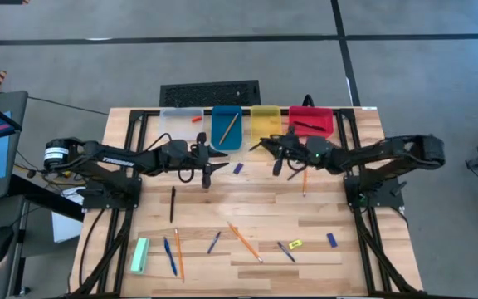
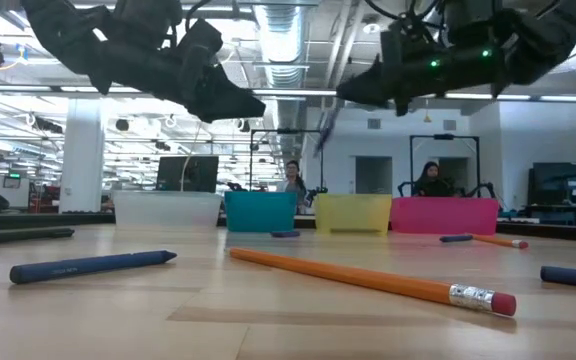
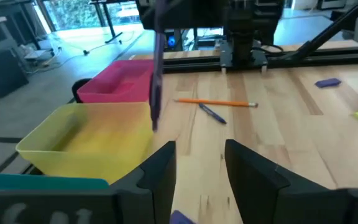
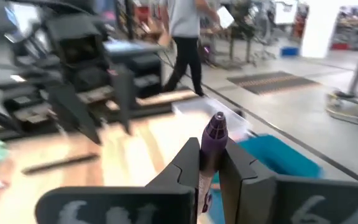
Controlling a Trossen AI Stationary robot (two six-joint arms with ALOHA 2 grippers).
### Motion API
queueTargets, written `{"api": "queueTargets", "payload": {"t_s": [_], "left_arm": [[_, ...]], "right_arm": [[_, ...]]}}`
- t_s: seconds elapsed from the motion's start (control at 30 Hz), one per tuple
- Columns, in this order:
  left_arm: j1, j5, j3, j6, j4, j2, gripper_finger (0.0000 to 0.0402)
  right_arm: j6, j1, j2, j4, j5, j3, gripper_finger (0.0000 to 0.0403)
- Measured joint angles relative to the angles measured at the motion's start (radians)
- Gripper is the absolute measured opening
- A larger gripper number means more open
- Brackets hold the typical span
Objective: Sort crayons/erasers/pens/pencils in bins
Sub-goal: Put the violet pen into the red bin
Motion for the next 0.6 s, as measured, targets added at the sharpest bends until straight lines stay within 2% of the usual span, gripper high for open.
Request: {"api": "queueTargets", "payload": {"t_s": [0.2,0.33,0.47,0.6], "left_arm": [[0.027,0.006,0.000,0.001,-0.018,0.001,0.0088],[0.047,0.011,0.000,-0.003,-0.016,0.001,0.0049],[0.066,0.041,0.000,-0.009,-0.013,0.001,0.0010],[0.080,0.061,0.000,-0.023,-0.012,0.003,0.0004]], "right_arm": [[-0.059,-0.076,-0.187,-0.323,0.009,0.012,0.0039],[-0.128,-0.105,-0.273,-0.618,0.075,0.095,0.0039],[-0.211,-0.131,-0.295,-0.895,0.137,0.202,0.0039],[-0.290,-0.189,-0.295,-1.118,0.157,0.283,0.0039]]}}
